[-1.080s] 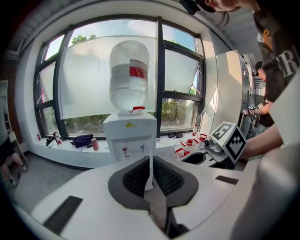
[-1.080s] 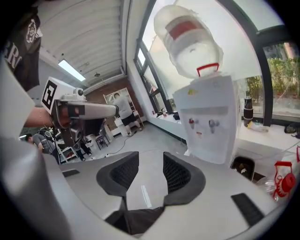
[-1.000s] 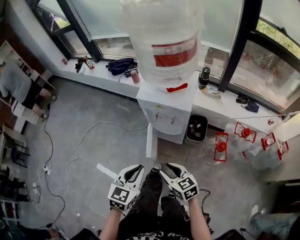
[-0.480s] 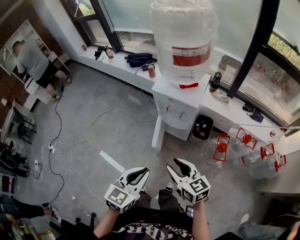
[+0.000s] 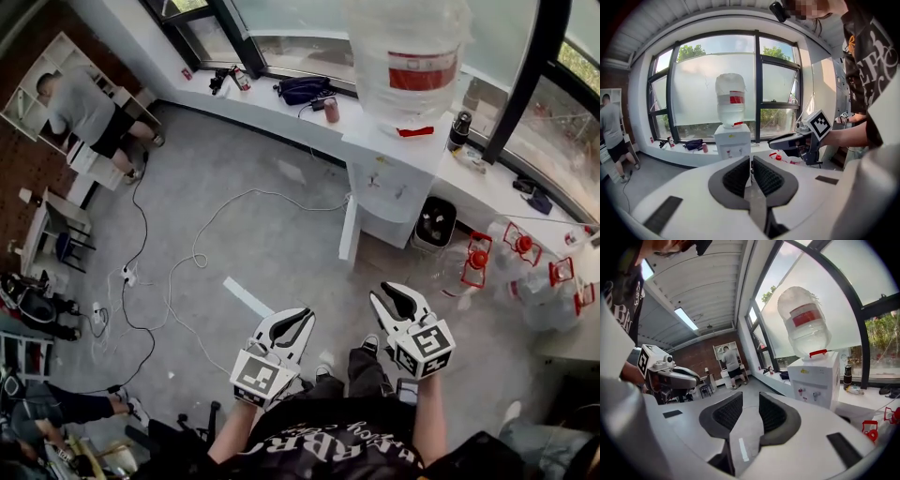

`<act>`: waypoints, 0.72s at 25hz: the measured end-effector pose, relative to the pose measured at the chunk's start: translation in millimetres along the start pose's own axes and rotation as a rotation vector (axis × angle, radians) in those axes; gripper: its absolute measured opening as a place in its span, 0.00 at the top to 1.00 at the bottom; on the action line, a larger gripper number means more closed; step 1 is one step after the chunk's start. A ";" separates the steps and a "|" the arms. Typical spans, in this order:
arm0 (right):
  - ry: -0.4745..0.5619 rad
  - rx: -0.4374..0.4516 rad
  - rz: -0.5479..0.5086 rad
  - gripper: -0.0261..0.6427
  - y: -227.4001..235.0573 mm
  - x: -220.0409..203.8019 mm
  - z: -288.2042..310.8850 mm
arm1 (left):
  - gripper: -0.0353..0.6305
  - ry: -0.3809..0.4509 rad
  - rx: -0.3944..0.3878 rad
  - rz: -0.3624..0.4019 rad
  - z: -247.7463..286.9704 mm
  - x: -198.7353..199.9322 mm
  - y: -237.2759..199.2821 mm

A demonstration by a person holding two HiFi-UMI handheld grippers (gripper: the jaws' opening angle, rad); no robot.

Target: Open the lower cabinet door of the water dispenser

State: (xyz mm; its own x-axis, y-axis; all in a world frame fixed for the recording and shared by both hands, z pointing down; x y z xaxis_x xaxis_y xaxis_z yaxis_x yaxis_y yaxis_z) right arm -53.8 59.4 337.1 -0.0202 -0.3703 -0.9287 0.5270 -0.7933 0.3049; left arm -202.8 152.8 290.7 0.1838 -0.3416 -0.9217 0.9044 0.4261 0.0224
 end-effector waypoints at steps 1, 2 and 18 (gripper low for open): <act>0.003 -0.001 -0.007 0.79 -10.2 0.3 -1.7 | 0.91 0.004 0.005 -0.009 -10.4 -5.2 -1.6; 0.009 0.002 -0.013 0.80 -21.3 0.4 -3.7 | 0.91 0.008 0.008 -0.020 -20.7 -10.7 -2.7; 0.040 0.007 -0.140 0.95 -206.0 -11.1 -44.1 | 0.91 0.180 -0.042 -0.066 -171.2 -47.6 22.0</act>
State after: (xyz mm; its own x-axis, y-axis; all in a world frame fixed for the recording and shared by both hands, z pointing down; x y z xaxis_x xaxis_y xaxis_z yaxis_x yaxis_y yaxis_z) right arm -124.6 248.3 275.3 -0.0590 -0.2368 -0.9698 0.5152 -0.8393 0.1736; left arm -257.6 321.9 268.8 0.0495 -0.2164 -0.9750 0.8945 0.4439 -0.0531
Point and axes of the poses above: the fingertips, and each gripper's own axes: z forward along the fingers, y to its right, x out of its top, the point moved 4 cm from there along -z, backward along the fingers, and after that the axes turned 6 degrees about y, right-handed, at the moved point
